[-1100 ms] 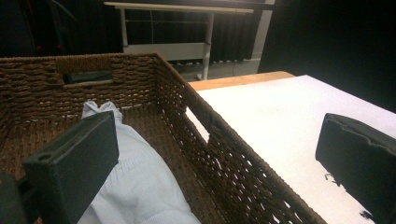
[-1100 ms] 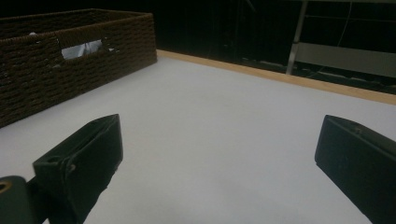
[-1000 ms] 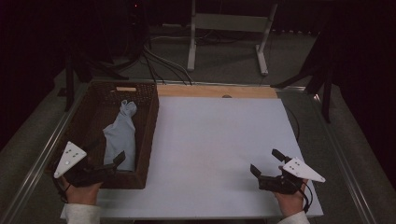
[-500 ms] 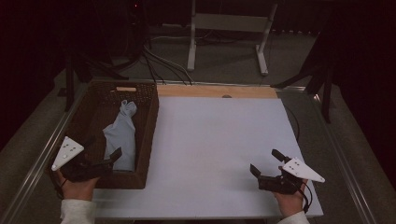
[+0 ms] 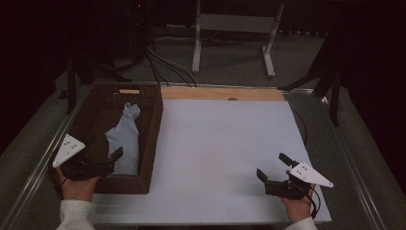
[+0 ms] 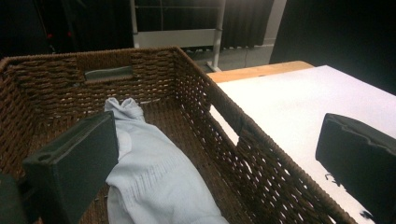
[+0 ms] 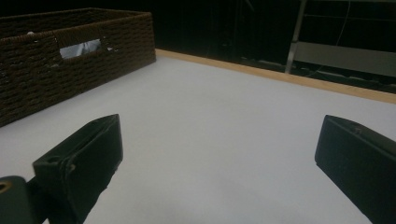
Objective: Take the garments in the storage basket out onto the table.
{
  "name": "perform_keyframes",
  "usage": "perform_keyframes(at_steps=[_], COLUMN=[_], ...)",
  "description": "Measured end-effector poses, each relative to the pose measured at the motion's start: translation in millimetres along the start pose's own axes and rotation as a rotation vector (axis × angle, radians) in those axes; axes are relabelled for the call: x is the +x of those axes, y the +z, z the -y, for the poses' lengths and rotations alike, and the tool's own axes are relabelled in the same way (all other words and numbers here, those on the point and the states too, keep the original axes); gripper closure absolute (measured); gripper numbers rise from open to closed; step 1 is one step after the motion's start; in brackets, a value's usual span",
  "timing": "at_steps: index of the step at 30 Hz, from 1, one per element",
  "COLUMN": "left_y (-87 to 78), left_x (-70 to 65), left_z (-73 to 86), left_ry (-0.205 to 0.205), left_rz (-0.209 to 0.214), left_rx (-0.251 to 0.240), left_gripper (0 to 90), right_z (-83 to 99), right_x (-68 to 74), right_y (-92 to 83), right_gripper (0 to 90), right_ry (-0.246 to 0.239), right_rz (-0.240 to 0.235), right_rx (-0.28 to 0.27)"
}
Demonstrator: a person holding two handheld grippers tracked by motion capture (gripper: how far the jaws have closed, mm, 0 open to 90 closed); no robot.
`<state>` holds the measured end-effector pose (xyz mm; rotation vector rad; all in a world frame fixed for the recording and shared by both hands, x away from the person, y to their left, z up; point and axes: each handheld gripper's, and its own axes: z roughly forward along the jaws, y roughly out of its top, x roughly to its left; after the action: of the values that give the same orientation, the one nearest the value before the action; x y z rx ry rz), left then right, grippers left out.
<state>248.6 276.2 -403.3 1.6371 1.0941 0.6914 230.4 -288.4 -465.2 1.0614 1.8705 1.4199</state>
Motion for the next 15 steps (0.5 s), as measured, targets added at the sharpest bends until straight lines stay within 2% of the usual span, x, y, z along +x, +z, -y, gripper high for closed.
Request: perform_keyframes(at_steps=[15], left_y=[5.5], left_x=[5.1], left_z=[-9.0], left_ry=[-0.002], left_rz=[-0.009], left_rx=[-0.006], left_gripper=[0.3], right_z=[0.0], right_x=[0.9], right_y=[0.2], right_gripper=[1.1], right_ry=[-0.003], right_rz=[-0.003], right_rx=[0.001])
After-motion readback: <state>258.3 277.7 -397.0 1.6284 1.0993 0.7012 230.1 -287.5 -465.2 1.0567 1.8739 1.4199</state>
